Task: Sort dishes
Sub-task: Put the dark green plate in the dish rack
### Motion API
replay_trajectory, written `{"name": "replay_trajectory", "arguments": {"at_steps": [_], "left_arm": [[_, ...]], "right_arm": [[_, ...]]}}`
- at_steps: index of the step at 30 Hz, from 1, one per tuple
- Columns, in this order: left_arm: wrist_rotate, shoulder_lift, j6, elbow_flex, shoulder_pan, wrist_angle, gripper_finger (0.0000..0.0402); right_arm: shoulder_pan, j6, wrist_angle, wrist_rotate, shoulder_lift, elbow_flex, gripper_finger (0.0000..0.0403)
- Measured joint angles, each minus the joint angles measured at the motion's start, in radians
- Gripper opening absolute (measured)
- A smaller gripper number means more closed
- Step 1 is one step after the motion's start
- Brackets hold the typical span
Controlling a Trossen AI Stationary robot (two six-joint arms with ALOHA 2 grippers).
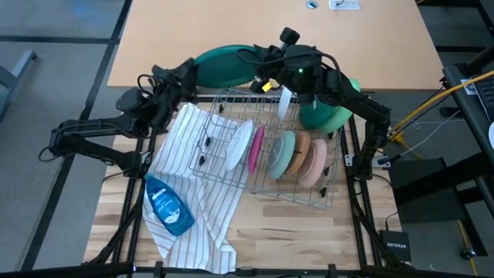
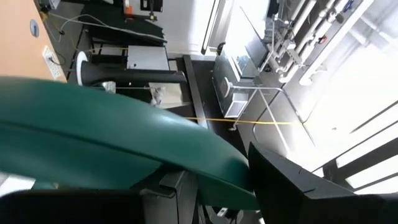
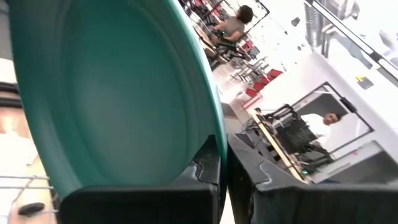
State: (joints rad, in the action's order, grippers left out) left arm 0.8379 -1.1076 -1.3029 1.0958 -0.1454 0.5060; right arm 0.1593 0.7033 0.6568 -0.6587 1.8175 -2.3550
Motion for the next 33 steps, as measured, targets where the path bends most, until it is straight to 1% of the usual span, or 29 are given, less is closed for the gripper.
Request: {"name": "replay_trajectory", "arguments": {"at_steps": [3, 7, 15, 18, 23, 26, 29, 33], "left_arm": [[0.001, 0.000, 0.000, 0.000, -0.013, 0.000, 0.0129], [0.004, 0.000, 0.027, 0.000, -0.018, 0.000, 0.0123], [-0.008, 0.002, 0.029, 0.003, -0.017, 0.013, 0.0050], [-0.012, 0.002, 0.030, 0.003, -0.017, 0.016, 0.0031], [-0.012, 0.002, 0.063, 0.003, -0.017, 0.010, 0.0028], [-0.014, 0.001, 0.110, 0.003, -0.017, 0.013, 0.0028], [-0.020, -0.001, 0.139, 0.003, -0.017, 0.015, 0.0027], [-0.027, -0.002, 0.187, 0.003, -0.016, 0.015, 0.0027]], "right_arm": [[0.000, -0.019, 0.000, 0.026, 0.000, 0.000, 0.0011], [0.000, -0.030, -0.005, 0.030, -0.001, 0.013, 0.0012], [-0.001, -0.037, -0.005, 0.057, 0.000, 0.015, 0.0012], [-0.001, -0.060, -0.001, 0.058, 0.000, 0.015, 0.0012], [-0.002, -0.117, 0.009, 0.059, 0.001, 0.016, 0.0014], [-0.003, -0.168, 0.012, 0.025, 0.003, 0.016, 0.0015], [-0.004, -0.228, 0.025, -0.005, 0.004, 0.018, 0.0024], [-0.005, -0.302, 0.063, -0.011, 0.005, 0.018, 0.0042]]}}
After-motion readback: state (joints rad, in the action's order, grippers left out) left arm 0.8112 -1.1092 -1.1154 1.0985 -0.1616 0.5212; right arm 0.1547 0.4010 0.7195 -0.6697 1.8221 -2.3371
